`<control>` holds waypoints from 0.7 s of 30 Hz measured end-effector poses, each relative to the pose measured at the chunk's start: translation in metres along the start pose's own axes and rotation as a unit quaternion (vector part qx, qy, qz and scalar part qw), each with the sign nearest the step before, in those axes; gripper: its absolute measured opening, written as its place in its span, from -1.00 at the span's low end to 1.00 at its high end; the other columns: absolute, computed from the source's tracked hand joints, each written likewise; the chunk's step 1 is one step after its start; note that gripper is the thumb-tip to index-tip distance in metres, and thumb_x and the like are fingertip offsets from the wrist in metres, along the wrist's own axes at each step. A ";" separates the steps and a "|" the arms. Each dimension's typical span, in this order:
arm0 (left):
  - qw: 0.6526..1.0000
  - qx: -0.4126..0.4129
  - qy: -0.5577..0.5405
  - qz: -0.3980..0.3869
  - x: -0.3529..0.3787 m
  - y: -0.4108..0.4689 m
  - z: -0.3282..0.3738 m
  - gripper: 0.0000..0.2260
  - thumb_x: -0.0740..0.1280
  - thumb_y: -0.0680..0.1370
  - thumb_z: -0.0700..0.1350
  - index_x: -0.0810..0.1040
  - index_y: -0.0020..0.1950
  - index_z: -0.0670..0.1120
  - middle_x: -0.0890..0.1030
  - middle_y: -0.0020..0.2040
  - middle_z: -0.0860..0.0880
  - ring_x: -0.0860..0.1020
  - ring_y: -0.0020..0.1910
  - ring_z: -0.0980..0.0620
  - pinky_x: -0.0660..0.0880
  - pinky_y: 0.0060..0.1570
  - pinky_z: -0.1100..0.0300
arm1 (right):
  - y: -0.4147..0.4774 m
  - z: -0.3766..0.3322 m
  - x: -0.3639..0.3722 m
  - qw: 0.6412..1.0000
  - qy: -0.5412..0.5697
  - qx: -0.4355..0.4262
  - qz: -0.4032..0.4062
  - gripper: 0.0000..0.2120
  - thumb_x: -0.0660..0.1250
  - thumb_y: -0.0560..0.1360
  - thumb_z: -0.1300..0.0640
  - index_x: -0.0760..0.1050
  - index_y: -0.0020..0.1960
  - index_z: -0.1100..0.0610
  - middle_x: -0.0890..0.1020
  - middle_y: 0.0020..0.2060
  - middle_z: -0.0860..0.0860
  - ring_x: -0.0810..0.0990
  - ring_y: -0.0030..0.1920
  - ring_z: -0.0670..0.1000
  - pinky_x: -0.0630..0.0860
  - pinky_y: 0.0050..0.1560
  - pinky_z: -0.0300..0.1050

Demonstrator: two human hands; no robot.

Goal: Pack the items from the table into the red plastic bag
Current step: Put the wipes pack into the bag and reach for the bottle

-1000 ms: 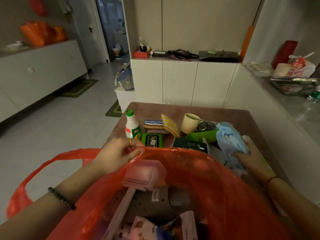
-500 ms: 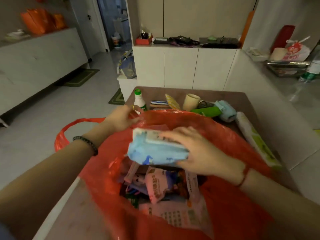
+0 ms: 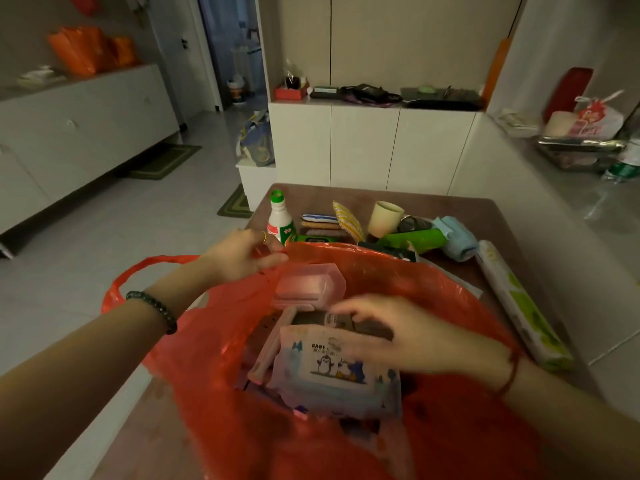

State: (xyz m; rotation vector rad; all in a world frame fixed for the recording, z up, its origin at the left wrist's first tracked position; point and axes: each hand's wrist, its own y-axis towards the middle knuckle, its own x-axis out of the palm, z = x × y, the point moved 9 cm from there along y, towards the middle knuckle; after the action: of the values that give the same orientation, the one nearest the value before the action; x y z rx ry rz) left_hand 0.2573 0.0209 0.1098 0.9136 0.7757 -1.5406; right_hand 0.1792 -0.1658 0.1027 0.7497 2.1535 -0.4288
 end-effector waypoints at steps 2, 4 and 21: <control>1.000 -0.003 -0.020 0.004 -0.005 0.010 -0.003 -0.92 0.31 0.50 0.05 0.53 -0.18 0.11 0.63 -0.22 0.05 0.60 -0.23 0.13 0.53 -0.15 0.23 | 0.023 -0.001 -0.046 0.993 0.090 -0.012 0.079 -0.61 0.40 0.42 0.09 0.44 0.24 -0.01 0.60 0.09 -0.02 0.60 0.03 -0.14 0.51 0.11 -0.27; 0.999 -0.014 -0.038 0.030 -0.015 0.029 -0.009 -0.80 0.29 0.51 0.05 0.60 0.00 -0.03 0.66 -0.10 -0.05 0.60 -0.16 0.03 0.54 -0.06 0.12 | 0.053 0.011 -0.086 0.981 0.128 -0.004 0.146 -0.66 0.40 0.42 0.15 0.46 0.17 0.02 0.63 0.01 0.02 0.63 -0.01 -0.06 0.50 0.00 -0.37; 0.911 -0.279 -0.270 0.136 0.048 0.220 -0.172 -0.44 0.40 0.43 -0.16 0.27 0.38 -0.17 0.49 0.25 -0.14 0.47 0.23 -0.15 0.43 0.16 0.03 | 0.311 0.171 -0.048 0.989 0.055 0.115 0.078 -0.11 0.48 0.35 0.02 0.01 0.50 0.02 0.26 0.44 0.09 0.28 0.41 0.10 0.28 0.33 -0.08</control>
State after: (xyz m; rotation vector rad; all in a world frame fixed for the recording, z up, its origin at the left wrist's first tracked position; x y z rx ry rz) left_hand 0.4954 0.1130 -0.0141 0.1404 0.5983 -1.1422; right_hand 0.5015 -0.0351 0.0176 1.0869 2.1494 -0.5712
